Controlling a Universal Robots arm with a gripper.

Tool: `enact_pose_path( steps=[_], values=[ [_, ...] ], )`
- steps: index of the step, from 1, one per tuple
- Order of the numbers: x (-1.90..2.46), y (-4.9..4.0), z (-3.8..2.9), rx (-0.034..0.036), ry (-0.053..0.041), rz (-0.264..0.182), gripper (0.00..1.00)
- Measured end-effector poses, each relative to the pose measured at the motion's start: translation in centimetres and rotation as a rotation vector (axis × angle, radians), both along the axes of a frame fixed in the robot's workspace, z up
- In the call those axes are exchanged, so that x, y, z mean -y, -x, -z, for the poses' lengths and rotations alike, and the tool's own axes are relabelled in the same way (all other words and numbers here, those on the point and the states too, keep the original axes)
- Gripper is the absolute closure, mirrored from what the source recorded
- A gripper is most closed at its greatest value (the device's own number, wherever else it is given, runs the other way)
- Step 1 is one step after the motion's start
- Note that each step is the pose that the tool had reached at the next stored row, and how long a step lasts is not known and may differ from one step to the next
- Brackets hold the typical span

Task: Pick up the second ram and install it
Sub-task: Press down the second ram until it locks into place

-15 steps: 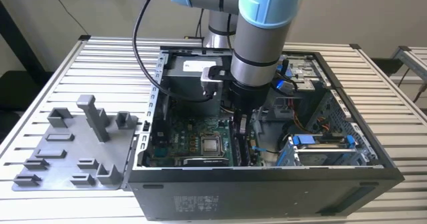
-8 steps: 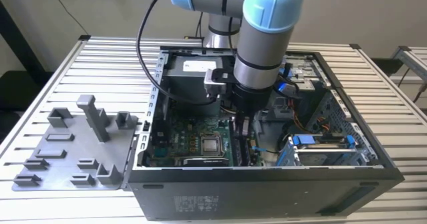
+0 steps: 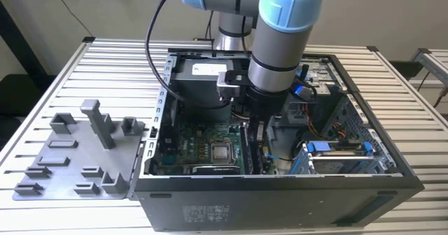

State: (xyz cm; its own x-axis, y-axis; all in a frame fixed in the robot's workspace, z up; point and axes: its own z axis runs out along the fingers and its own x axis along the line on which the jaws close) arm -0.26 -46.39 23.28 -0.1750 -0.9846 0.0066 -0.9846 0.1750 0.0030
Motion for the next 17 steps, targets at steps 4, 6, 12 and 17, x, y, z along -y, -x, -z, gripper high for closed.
enact_pose_path(
  steps=[4,6,12,17],
  values=[
    [0.02,0.0,-1.75,-0.0002,0.0005,0.0,0.89],
    [0.02,-0.01,-2.34,-0.0003,0.0007,0.0,0.89],
    [0.02,-0.01,-1.79,-0.0014,0.0004,0.0,0.89],
    [0.02,-0.01,-0.9,-0.0015,0.0006,0.0,0.89]
  ],
)
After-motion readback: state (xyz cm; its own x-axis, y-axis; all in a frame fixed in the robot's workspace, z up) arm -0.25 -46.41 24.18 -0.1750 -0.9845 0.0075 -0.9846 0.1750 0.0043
